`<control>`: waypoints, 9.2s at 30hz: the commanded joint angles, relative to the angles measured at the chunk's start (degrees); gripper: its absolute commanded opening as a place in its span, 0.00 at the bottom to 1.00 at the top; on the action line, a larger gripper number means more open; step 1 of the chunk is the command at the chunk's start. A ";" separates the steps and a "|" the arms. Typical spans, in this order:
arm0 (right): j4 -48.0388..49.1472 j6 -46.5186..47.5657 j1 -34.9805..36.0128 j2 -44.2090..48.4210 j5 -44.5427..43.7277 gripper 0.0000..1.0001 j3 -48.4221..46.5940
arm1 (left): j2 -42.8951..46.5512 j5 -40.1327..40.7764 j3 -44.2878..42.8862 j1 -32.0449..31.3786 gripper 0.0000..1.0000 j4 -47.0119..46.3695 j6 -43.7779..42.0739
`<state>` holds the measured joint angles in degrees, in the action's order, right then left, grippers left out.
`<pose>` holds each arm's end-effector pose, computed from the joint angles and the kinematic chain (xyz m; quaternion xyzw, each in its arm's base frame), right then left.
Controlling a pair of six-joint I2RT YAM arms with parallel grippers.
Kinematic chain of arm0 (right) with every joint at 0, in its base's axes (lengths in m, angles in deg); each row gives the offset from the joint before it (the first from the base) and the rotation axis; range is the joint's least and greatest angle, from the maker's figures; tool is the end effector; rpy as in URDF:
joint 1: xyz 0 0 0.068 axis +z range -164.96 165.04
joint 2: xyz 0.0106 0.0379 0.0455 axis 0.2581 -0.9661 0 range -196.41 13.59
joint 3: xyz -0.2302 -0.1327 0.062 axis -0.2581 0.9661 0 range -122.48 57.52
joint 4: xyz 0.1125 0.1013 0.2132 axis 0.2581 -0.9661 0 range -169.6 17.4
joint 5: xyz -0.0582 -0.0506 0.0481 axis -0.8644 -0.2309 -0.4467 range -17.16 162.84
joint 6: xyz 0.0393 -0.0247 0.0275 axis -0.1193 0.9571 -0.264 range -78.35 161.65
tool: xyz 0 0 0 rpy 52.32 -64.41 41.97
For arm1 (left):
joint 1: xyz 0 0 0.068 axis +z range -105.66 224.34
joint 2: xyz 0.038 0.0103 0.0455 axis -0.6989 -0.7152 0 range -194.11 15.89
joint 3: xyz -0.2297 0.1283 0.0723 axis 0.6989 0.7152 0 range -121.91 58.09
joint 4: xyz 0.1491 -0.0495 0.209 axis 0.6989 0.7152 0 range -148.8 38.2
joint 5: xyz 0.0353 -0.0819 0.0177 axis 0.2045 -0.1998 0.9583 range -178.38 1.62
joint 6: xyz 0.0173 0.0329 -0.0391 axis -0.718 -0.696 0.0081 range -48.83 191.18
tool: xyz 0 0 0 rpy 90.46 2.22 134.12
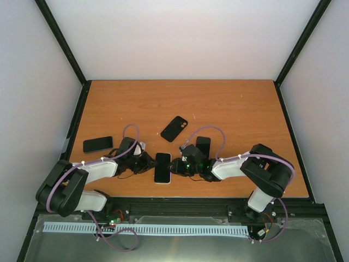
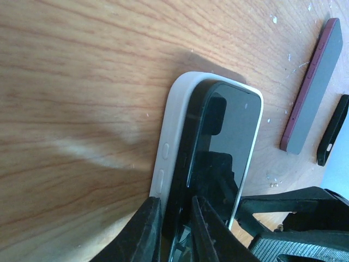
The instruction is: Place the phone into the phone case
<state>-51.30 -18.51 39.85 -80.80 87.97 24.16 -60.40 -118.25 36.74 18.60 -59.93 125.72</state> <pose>0.1622 0.2462 0.1222 -0.0139 0.8991 0.4191 0.1258 0.1807 -0.1068 0.1193 -0.1510 0.9095 -0.3807 0.0714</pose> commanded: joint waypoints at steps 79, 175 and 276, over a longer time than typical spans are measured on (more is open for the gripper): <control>25.04 -3.29 -4.70 -3.50 12.10 0.04 1.84 | 15.62 -6.97 1.34 4.06 0.54 4.77 -3.21; 43.28 -12.67 -5.85 18.05 0.91 0.06 10.06 | 29.42 -30.01 7.75 9.61 0.60 -28.38 12.78; -44.40 10.94 -8.14 20.32 -31.26 0.72 -6.69 | -3.31 4.95 -20.22 9.48 0.90 3.33 -11.86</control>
<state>-85.83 -10.49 33.75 -60.39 65.59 20.24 -56.53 -114.29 22.43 27.96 -48.74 113.65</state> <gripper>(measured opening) 0.688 0.926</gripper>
